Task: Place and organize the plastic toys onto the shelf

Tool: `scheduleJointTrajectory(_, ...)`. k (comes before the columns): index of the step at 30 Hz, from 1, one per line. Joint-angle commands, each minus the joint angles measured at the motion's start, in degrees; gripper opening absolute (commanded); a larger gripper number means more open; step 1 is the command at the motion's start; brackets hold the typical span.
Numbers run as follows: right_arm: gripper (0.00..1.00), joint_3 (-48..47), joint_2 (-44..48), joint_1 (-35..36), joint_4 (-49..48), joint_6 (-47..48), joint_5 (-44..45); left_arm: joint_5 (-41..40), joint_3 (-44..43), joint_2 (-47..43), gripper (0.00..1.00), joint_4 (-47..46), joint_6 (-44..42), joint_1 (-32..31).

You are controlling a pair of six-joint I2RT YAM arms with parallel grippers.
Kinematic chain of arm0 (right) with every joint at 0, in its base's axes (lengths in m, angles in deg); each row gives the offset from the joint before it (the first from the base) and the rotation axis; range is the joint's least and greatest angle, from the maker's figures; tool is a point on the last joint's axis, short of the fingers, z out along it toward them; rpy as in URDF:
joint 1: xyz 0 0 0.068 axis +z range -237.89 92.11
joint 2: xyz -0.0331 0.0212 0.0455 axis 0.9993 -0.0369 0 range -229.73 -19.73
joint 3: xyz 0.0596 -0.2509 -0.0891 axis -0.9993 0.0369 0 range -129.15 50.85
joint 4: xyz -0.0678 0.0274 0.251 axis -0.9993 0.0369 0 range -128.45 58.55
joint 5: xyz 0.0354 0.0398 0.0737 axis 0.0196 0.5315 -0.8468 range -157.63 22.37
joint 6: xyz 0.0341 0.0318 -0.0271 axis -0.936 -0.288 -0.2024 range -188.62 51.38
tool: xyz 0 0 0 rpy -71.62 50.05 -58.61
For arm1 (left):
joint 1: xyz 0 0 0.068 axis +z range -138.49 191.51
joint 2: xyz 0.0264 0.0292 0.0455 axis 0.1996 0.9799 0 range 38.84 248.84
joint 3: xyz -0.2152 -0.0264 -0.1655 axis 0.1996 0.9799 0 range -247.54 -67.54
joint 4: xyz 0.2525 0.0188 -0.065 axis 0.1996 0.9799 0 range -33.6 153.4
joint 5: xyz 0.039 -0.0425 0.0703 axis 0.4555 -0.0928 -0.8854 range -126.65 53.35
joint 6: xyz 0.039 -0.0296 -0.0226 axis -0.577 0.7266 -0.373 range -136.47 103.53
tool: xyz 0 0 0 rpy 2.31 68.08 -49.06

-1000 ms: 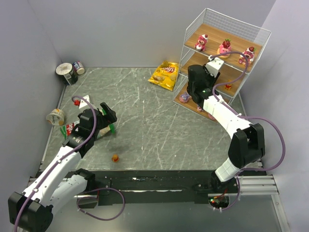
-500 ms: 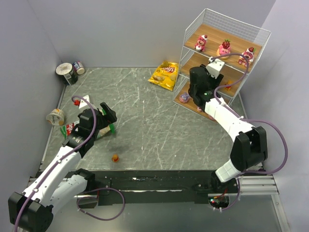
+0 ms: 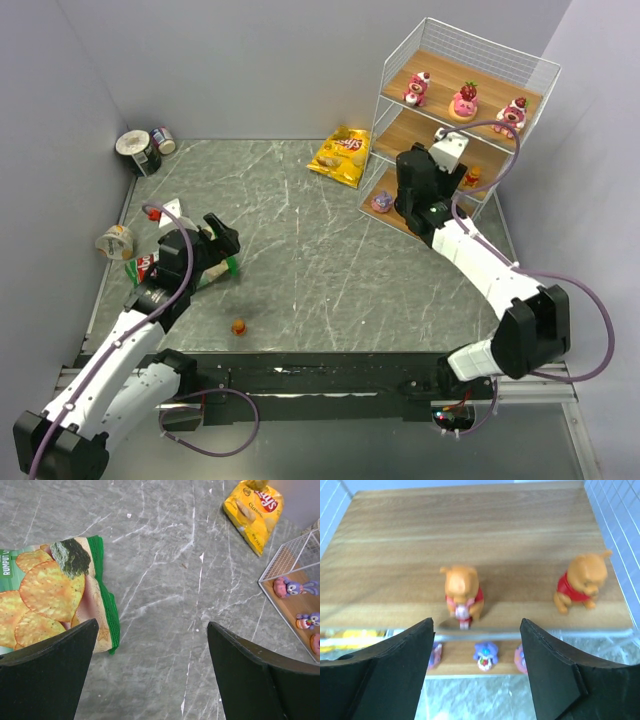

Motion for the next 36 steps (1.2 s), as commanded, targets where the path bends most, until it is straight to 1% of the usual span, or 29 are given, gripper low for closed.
scheduleJointTrajectory(1,0.77,0.75,5.42,2.76,3.71,-3.84,-1.13,-0.7,0.04,-1.75,0.96,-0.99,-0.55,0.32)
scheduleJointTrajectory(4,0.78,0.14,7.18,6.63,6.78,-5.42,-0.69,-1.23,-0.32,-1.84,0.96,-0.89,-0.81,0.32)
scheduleJointTrajectory(6,0.78,-0.92,8.32,8.74,11.16,-9.02,-0.78,-1.58,-0.49,-2.02,0.96,-0.81,-0.9,0.32)
scheduleJointTrajectory(7,0.78,-1.79,8.85,11.1,15.54,-10.42,-0.78,-1.75,-0.49,-2.19,0.96,-0.63,-0.9,0.32)
scheduleJointTrajectory(9,0.78,-2.24,10.69,14.53,18.82,-14.73,-1.21,-2.28,-0.49,-2.54,0.96,-0.63,-0.9,0.32)
scheduleJointTrajectory(10,0.78,-1.63,11.31,17.94,20.22,-15.61,-4.26,-2.45,-0.58,-2.81,0.96,-0.54,-0.99,0.32)
scheduleJointTrajectory(12,0.77,-0.05,12.54,20.78,19.37,-16.42,-10.15,-3.94,-0.58,-3.33,0.96,0.16,-0.55,0.32)
scheduleJointTrajectory(14,0.77,3.2,12.02,25.51,18.22,-17.11,-17.7,-5.79,-0.75,-3.86,0.96,1.38,0.5,0.32)
scheduleJointTrajectory(16,0.77,5.04,10.71,28.86,18.31,-18.43,-21.85,-7.02,-0.67,-5.18,0.96,1.83,0.86,0.32)
scheduleJointTrajectory(17,0.77,5.75,9.57,32.62,17.09,-18.61,-23.44,-7.46,-0.58,-5.79,0.96,2.09,1.38,0.32)
scheduleJointTrajectory(18,0.78,6.28,9.12,34.48,16.46,-18.53,-23.63,-8.08,-0.41,-7.01,0.96,2.44,1.73,0.32)
scheduleJointTrajectory(19,0.78,7.59,8.86,36.24,14.98,-17.57,-24.07,-8.86,-0.23,-7.72,0.96,2.88,1.91,0.32)
scheduleJointTrajectory(20,0.79,8.3,8.16,39.74,11.4,-17.21,-26.59,-9.39,-0.23,-8.95,0.96,3.15,2.09,0.32)
scheduleJointTrajectory(23,0.78,8.66,4.47,42.67,7.59,-18.25,-33.98,-10.8,-1.01,-10.62,0.96,4.99,2.7,0.32)
scheduleJointTrajectory(24,0.77,7.96,3.24,44.94,5.84,-18.96,-38.35,-11.07,-1.54,-10.8,0.96,7.52,3.31,0.32)
scheduleJointTrajectory(25,0.75,7.52,0.62,45.92,4.61,-18.7,-40.57,-11.59,-2.85,-11.07,0.96,8.85,3.93,0.32)
scheduleJointTrajectory(26,0.71,7.34,-0.71,47.14,2.94,-18.18,-42.42,-11.86,-3.56,-11.42,0.96,10.51,5.59,0.32)
scheduleJointTrajectory(27,0.68,6.73,-2.03,49.51,-0.12,-17.74,-46.44,-12.12,-4.44,-11.68,0.96,12.1,6.3,0.32)
scheduleJointTrajectory(28,0.63,6.64,-4.66,50.4,-2.76,-15.82,-49.09,-12.21,-5.93,-11.95,0.96,14.81,6.92,0.32)
scheduleJointTrajectory(29,0.5,6.64,-5.99,51.1,-4.62,-15.54,-51.12,-12.39,-6.64,-12.56,0.96,15.79,7.53,0.32)
scheduleJointTrajectory(30,0.45,6.9,-7.22,51.46,-6.11,-15.71,-52.27,-12.48,-7.25,-12.91,0.96,16.76,7.8,0.32)
scheduleJointTrajectory(31,0.4,7.25,-9.41,51.81,-11.35,-15.02,-56.37,-12.48,-8.3,-13.18,0.96,18.25,7.98,0.32)
scheduleJointTrajectory(32,0.32,7.6,-10.38,52.16,-13.58,-14.75,-57.54,-12.48,-8.75,-13.87,0.96,18.79,8.15,0.32)
scheduleJointTrajectory(34,0.26,6.82,-13.54,52.69,-17.19,-13.44,-60.09,-12.3,-9.89,-14.41,0.96,20.02,8.15,0.32)
scheduleJointTrajectory(35,0.21,5.94,-14.86,52.78,-17.12,-12.99,-60.02,-12.3,-10.33,-14.67,0.96,21.42,8.33,0.32)
scheduleJointTrajectory(36,0.18,2.98,-16.36,53.04,-16.33,-12.64,-59.93,-12.21,-11.03,-14.59,0.96,22.13,8.42,0.32)
